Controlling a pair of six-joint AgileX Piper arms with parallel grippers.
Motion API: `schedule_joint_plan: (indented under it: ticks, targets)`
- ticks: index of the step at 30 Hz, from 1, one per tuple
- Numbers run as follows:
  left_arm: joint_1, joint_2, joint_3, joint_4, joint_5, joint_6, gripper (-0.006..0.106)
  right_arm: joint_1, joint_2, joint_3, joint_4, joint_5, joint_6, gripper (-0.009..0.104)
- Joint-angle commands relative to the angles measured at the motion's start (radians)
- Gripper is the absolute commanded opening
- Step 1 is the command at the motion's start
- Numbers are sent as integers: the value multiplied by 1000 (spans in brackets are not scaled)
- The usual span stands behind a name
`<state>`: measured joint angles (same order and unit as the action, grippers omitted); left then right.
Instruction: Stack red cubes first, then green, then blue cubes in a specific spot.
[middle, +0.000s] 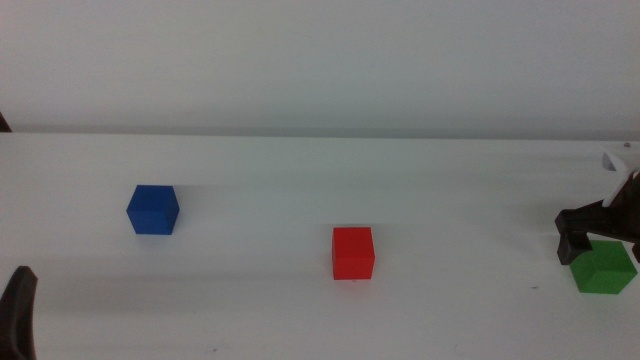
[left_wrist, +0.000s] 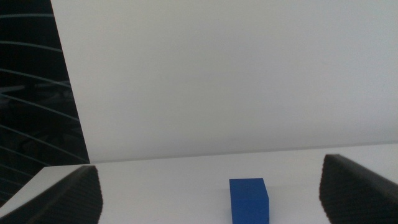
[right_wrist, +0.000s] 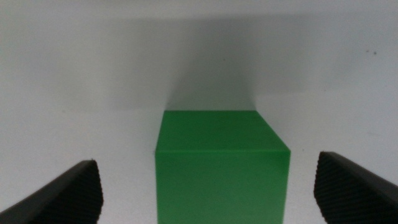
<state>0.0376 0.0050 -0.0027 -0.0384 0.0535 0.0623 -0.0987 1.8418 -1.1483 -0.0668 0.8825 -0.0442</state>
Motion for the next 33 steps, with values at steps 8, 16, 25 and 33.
schedule_joint_plan:
  ticks: [8,16,25,33]
  targets:
    - [1,-41,40,-2,-15,-2,94,3,34,-3,-13,-11,22,90]
    - [1,-41,40,-2,-15,-2,94,3,53,-3,-13,-7,52,88]
    - [1,-41,40,-2,-15,-2,94,7,64,-3,-13,-5,55,62]
    - [1,-41,40,-2,-15,-2,94,146,7,-87,-63,106,228,19]
